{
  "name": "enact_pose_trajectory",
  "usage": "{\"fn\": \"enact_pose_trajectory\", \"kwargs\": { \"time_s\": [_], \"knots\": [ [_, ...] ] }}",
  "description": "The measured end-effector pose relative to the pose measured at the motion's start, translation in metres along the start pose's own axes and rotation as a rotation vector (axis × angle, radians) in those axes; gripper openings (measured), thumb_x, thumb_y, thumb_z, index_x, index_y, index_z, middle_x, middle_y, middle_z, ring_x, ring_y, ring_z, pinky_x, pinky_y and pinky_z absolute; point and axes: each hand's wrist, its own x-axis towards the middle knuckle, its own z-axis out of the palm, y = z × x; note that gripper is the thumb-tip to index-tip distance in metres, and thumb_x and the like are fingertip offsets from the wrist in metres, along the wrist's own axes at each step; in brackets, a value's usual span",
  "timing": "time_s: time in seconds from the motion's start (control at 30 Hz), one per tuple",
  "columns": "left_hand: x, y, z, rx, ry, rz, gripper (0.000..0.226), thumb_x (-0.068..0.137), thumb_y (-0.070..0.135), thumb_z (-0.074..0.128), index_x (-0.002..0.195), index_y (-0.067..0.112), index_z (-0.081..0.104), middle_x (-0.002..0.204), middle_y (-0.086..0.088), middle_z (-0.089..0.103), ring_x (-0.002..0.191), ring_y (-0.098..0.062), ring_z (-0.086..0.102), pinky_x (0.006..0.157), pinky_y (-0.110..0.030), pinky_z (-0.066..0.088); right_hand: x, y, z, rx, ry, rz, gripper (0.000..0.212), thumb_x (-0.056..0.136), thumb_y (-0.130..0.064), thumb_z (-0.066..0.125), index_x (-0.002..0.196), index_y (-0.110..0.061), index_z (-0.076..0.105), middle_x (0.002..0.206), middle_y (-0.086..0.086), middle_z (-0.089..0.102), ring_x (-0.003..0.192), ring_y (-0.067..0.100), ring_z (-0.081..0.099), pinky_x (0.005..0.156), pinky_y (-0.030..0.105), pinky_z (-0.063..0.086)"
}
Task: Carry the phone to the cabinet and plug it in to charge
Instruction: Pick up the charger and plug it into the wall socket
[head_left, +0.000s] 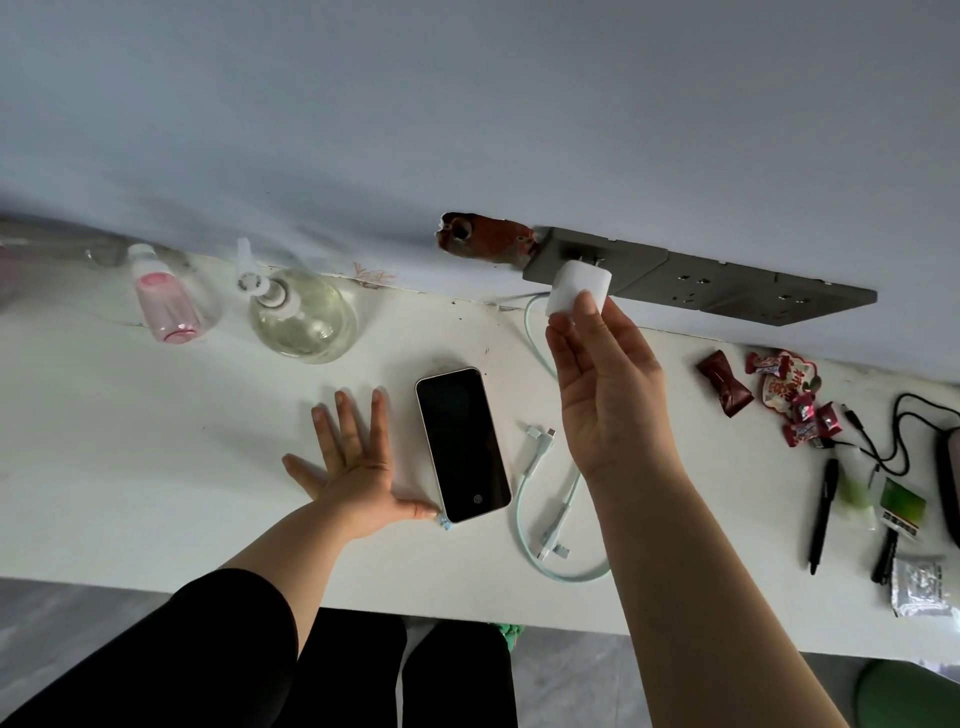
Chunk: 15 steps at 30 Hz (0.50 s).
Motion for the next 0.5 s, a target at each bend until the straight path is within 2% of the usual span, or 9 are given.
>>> {"fn": "enact_pose_trajectory", "kwargs": {
  "time_s": [0.07,0.17,0.3,0.43,0.5],
  "knots": [
    [0.0005,-0.0008,0.0009,-0.002,-0.002,0.005,0.148,0.041,0.086,0.062,0.121,0.042,-0.054,0.118,0.0,-0.067,0.115,-0.029,-0.057,0.1,-0.077,-0.004,0.0009,-0.0013,0.0005,-0.012,0.0,-0.006,0.015,0.088,-0.003,0.064,0.101,-0.005,0.059,0.07,0.001,0.071,0.068,0.012,0.068,0.074,0.022,0.058],
    [0.0008,-0.0011,0.0009,0.0,-0.011,0.004,0.147,0.041,0.087,0.061,0.123,0.041,-0.053,0.12,-0.001,-0.066,0.119,-0.03,-0.053,0.1,-0.077,-0.004,0.0025,-0.0049,0.0016,-0.035,0.003,-0.027,0.005,0.087,-0.006,0.065,0.091,-0.007,0.062,0.069,0.0,0.071,0.067,0.011,0.068,0.074,0.022,0.058],
    [0.0017,-0.0014,0.0014,0.009,-0.012,0.003,0.147,0.041,0.088,0.06,0.124,0.04,-0.052,0.126,-0.004,-0.061,0.121,-0.031,-0.052,0.1,-0.077,-0.004,0.0045,-0.0051,0.0025,-0.063,0.012,-0.028,0.005,0.087,-0.005,0.065,0.09,-0.008,0.062,0.067,0.0,0.071,0.066,0.012,0.068,0.075,0.023,0.058],
    [0.0031,-0.0015,0.0017,0.006,-0.011,-0.006,0.147,0.04,0.088,0.059,0.121,0.041,-0.054,0.118,-0.001,-0.067,0.108,-0.029,-0.061,0.1,-0.077,-0.004,0.0074,-0.0082,0.0031,-0.061,0.027,-0.037,0.006,0.087,-0.006,0.065,0.088,-0.01,0.062,0.066,0.0,0.072,0.063,0.011,0.069,0.075,0.023,0.059],
    [0.003,-0.0014,0.0019,0.006,-0.013,-0.009,0.147,0.039,0.089,0.057,0.121,0.04,-0.054,0.117,0.0,-0.067,0.109,-0.029,-0.06,0.1,-0.077,-0.004,0.0089,-0.0085,0.0033,-0.055,0.028,-0.035,0.006,0.087,-0.007,0.065,0.088,-0.011,0.061,0.066,0.0,0.073,0.062,0.01,0.069,0.074,0.022,0.059]
  ]
}}
